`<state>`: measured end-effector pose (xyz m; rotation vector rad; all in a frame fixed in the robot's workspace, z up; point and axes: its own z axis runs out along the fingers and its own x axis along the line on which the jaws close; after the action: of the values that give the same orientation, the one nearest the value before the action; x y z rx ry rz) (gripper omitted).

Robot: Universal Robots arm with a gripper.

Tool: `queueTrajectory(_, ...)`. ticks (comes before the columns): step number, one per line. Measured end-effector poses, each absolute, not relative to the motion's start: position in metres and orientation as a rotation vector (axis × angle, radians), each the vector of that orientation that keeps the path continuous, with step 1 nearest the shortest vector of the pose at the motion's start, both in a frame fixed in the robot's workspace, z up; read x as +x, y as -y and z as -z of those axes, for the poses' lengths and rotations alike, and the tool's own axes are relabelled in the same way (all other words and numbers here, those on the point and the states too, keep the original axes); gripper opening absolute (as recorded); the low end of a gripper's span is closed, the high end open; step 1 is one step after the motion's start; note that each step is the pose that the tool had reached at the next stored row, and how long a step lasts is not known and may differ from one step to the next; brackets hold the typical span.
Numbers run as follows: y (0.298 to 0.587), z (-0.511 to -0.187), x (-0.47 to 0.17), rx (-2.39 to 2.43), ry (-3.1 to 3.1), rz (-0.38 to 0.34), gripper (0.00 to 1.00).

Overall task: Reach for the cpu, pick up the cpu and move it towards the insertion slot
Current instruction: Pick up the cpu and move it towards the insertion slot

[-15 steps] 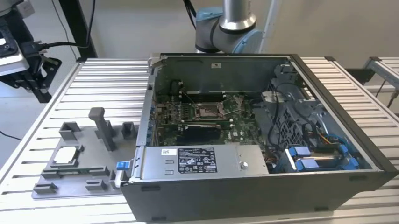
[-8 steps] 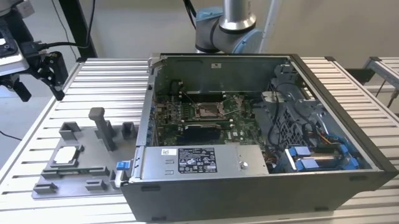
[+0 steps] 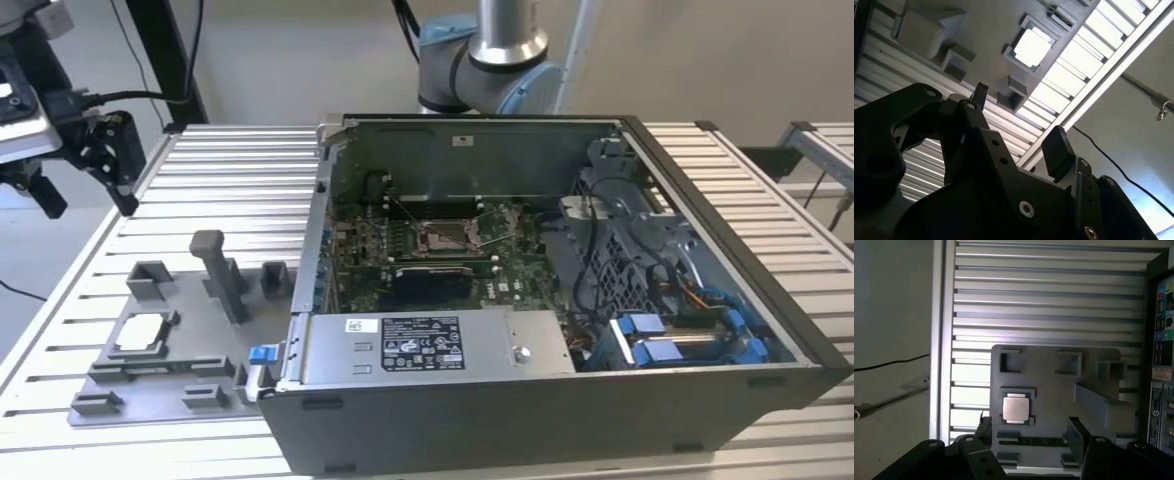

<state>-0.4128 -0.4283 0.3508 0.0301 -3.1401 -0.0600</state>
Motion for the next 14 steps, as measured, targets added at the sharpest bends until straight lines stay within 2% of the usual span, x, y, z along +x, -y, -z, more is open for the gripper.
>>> queueTrajectory(14,0.428,-0.336,-0.417,0.03,3.14,0.06,1.0)
